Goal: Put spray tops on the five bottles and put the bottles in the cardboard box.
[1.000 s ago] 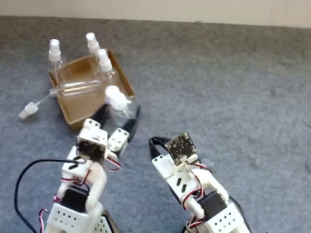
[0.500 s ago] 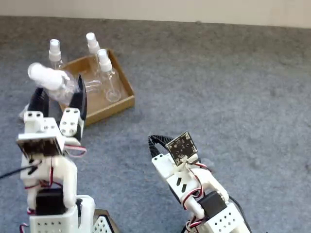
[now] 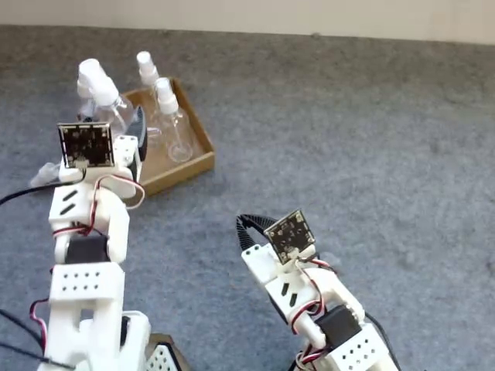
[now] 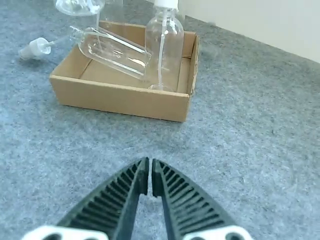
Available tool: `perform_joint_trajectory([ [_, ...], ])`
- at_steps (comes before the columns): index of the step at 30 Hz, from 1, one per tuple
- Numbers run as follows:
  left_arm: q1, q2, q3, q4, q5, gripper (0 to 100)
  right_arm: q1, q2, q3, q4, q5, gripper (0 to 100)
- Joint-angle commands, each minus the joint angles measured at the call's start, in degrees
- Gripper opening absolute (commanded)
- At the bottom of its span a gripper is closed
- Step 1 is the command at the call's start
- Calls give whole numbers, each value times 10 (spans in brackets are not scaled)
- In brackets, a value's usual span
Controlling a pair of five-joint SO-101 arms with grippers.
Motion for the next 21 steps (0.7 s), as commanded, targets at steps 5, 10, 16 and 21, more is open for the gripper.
perform_joint_trajectory([
  [5,-10,124,14,-122,-6,91,10,0,82,-14,4,15],
  [10,-4,171,15,-124,-3,91,10,0,82,-13,4,15],
  [16,-3,213,11,-177,-3,90,10,0,82,-13,4,15],
  [21,-3,305,8,-259,-4,88,10,0,82,-13,4,15],
])
